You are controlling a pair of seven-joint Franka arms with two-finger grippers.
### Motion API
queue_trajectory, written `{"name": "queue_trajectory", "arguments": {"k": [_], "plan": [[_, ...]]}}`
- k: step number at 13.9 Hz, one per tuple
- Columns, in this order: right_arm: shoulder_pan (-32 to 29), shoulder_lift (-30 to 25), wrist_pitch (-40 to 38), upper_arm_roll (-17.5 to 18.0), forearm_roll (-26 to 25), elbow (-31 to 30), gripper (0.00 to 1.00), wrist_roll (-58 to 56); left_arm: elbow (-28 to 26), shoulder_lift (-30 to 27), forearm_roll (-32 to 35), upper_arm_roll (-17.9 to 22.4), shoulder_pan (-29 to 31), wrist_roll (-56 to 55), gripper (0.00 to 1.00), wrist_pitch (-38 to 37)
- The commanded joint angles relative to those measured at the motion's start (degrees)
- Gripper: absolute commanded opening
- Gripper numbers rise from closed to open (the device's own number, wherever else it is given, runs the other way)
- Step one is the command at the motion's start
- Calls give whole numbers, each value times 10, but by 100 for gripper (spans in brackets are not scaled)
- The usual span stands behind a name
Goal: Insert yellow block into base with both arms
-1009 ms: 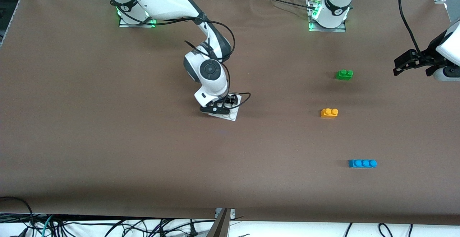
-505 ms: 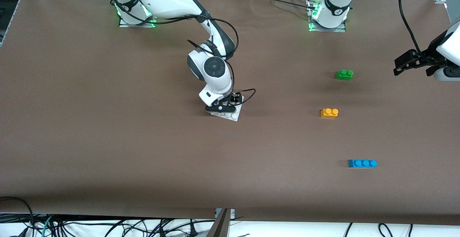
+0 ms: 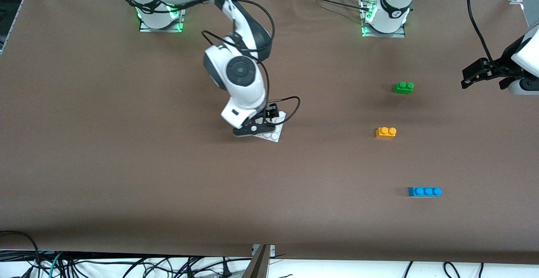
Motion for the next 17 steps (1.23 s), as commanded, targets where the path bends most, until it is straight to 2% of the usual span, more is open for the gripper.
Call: {"name": "queue_trajectory", "arguments": {"k": [1, 3, 6, 9, 13, 15, 17], "plan": [[-51, -29, -33, -4, 6, 16, 99, -33, 4, -1, 10, -2, 2, 10, 100, -1], [-72, -52, -59, -24, 5, 16, 99, -88, 4, -1, 11, -2, 2, 10, 100, -1], [-78, -76, -107, -94, 9, 16, 99, -170, 4, -1, 11, -2, 2, 10, 100, -1], [-85, -95, -168, -145, 9, 21, 99, -186, 4, -2, 11, -3, -2, 10, 100, -2], [-113, -165, -178, -143, -26, -5, 99, -188, 4, -1, 12, -3, -2, 11, 100, 2], [-167, -203, -172, -141, -19, -30, 99, -195, 5, -2, 11, -5, -5, 10, 100, 1], [-216, -235, -174, -122, -19, -54, 99, -275, 4, -5, 12, -22, -4, 10, 100, 0]]}}
